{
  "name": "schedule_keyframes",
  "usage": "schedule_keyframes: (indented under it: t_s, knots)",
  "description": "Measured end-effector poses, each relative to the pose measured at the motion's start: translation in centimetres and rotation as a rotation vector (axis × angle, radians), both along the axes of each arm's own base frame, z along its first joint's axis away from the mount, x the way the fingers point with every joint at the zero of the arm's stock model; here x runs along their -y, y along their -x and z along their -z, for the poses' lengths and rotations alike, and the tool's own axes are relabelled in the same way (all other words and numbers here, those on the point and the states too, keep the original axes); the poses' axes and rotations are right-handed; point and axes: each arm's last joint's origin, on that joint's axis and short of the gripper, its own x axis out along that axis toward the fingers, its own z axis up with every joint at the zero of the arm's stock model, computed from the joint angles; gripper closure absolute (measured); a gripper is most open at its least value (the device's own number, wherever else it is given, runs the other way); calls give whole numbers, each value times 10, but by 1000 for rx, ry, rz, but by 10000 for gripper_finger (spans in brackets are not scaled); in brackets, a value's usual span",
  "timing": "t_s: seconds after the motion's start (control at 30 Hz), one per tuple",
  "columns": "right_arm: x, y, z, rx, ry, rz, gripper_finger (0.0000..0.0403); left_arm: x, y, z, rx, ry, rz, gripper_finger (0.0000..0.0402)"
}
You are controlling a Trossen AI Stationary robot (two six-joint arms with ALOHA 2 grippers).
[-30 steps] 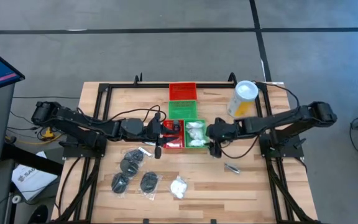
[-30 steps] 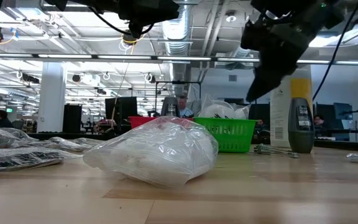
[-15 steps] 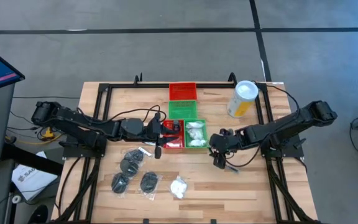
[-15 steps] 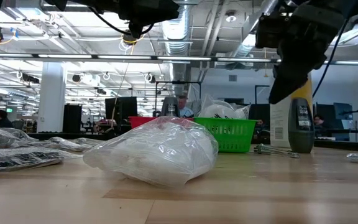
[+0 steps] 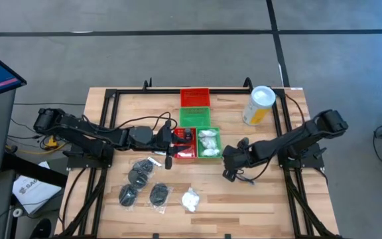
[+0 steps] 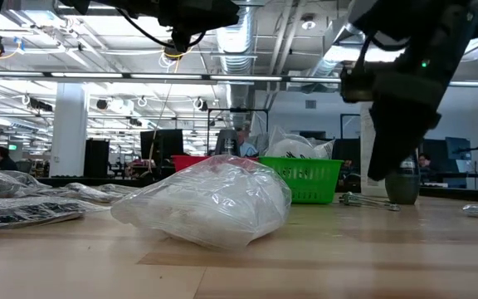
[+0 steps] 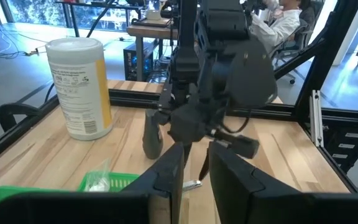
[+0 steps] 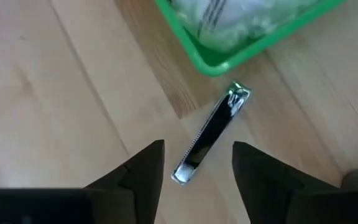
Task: Pick & Place Travel size toiletries
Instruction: Put the silver nail cutter into the top green bin
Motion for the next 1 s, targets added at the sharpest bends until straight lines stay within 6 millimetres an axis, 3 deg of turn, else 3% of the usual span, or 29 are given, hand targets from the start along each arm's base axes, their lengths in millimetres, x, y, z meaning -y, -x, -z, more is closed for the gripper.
schedule_keyframes:
  t_s: [0.23, 0.57, 1.0]
  knots:
    - [7, -5, 13, -45, 9, 42, 207, 0, 0, 0, 0, 0, 0, 335]
    - [13, -9, 13, -18, -1, 73, 186, 0, 0, 0, 0, 0, -1, 335]
    - [14, -18, 39, -88, 37, 90, 217, 0, 0, 0, -3, -1, -4, 335]
